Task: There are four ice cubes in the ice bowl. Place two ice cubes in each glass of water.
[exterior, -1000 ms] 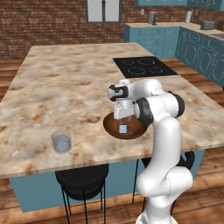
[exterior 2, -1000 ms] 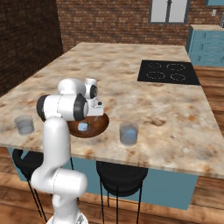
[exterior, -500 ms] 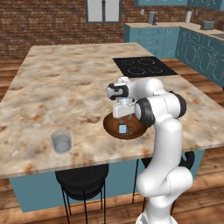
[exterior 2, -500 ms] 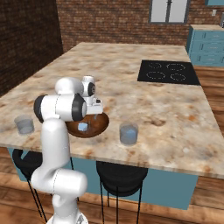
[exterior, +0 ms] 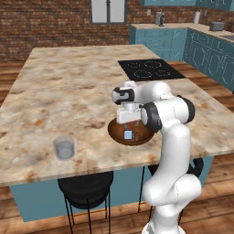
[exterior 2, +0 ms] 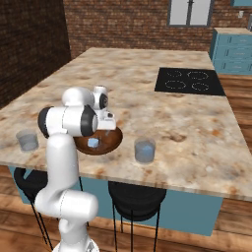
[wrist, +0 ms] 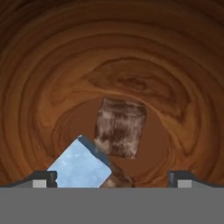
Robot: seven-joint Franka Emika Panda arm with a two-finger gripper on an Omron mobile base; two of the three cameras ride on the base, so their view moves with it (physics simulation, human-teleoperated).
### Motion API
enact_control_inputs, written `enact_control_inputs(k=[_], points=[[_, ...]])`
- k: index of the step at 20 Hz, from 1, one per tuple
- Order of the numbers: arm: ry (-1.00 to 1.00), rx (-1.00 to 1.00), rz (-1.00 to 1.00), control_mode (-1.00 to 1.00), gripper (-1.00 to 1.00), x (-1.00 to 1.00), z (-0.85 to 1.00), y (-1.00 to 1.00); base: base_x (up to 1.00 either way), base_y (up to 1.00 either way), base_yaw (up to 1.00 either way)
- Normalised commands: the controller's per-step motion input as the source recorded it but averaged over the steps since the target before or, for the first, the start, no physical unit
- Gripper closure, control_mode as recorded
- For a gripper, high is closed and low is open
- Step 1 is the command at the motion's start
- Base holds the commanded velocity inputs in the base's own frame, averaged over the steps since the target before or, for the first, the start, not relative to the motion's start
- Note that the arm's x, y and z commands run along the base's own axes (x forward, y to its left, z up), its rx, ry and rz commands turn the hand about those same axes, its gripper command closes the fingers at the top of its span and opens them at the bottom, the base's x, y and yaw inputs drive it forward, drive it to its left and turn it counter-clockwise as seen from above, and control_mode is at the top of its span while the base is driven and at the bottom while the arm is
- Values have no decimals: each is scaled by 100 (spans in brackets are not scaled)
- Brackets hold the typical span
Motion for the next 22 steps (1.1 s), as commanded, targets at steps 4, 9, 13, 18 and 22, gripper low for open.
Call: enact_control_inputs(k=[4, 9, 13, 18, 22], points=[[0, -4, -19, -100, -100, 0, -15, 2, 0, 0, 0], [0, -12, -17, -100, -100, 2, -3, 2, 0, 0, 0], [0, -13, -21, -100, -100, 14, -3, 7, 0, 0, 0], [0, -9, -26, -100, -100, 24, -7, 15, 0, 0, 0], [0, -9, -24, -100, -100, 2, -25, 0, 0, 0, 0]])
